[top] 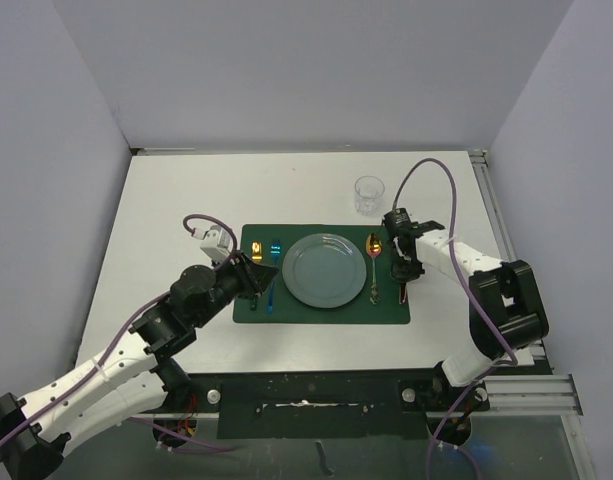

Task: Set the dinner table for one person
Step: Place the knife on the napkin, then adjust the knife on the napkin.

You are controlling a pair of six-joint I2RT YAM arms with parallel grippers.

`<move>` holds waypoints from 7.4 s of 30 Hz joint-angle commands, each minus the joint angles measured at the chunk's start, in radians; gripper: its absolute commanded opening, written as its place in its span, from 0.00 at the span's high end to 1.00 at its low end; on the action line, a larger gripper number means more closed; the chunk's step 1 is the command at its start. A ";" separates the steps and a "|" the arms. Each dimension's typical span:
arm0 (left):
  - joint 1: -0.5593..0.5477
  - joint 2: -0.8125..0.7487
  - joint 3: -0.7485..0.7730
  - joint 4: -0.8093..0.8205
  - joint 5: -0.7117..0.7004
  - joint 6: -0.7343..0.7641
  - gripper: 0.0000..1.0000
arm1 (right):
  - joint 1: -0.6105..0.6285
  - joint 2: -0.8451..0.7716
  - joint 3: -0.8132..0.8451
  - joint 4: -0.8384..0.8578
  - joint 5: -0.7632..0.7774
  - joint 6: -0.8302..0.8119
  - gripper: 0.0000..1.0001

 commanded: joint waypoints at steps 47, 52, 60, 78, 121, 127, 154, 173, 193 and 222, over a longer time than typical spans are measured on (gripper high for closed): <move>-0.004 -0.067 0.003 0.006 -0.041 0.009 0.76 | 0.034 0.130 0.116 0.020 -0.046 -0.043 0.69; -0.004 -0.067 0.000 0.010 -0.041 0.007 0.76 | 0.034 0.084 0.137 -0.004 -0.061 -0.041 0.67; -0.003 -0.052 0.010 0.020 -0.034 0.010 0.76 | 0.033 -0.067 0.243 -0.082 -0.074 -0.025 0.59; -0.007 -0.007 0.017 0.062 0.014 -0.028 0.76 | 0.034 -0.535 0.207 -0.057 0.060 0.069 0.27; -0.005 0.046 0.114 -0.245 -0.209 -0.079 0.76 | 0.049 -0.615 -0.160 0.182 -0.058 0.201 0.33; -0.005 0.184 0.131 -0.302 -0.270 -0.127 0.78 | 0.053 -0.600 -0.141 0.165 -0.051 0.190 0.34; -0.001 0.380 0.201 -0.280 -0.312 -0.148 0.81 | 0.090 -0.306 -0.191 0.190 0.065 0.212 0.41; 0.004 0.358 0.181 -0.280 -0.326 -0.132 0.81 | 0.102 -0.040 -0.049 0.218 0.176 0.164 0.69; 0.021 0.291 0.163 -0.325 -0.358 -0.137 0.81 | 0.113 0.081 -0.018 0.217 0.191 0.167 0.91; 0.024 0.308 0.150 -0.294 -0.323 -0.146 0.81 | 0.108 0.044 -0.015 0.160 0.241 0.162 0.72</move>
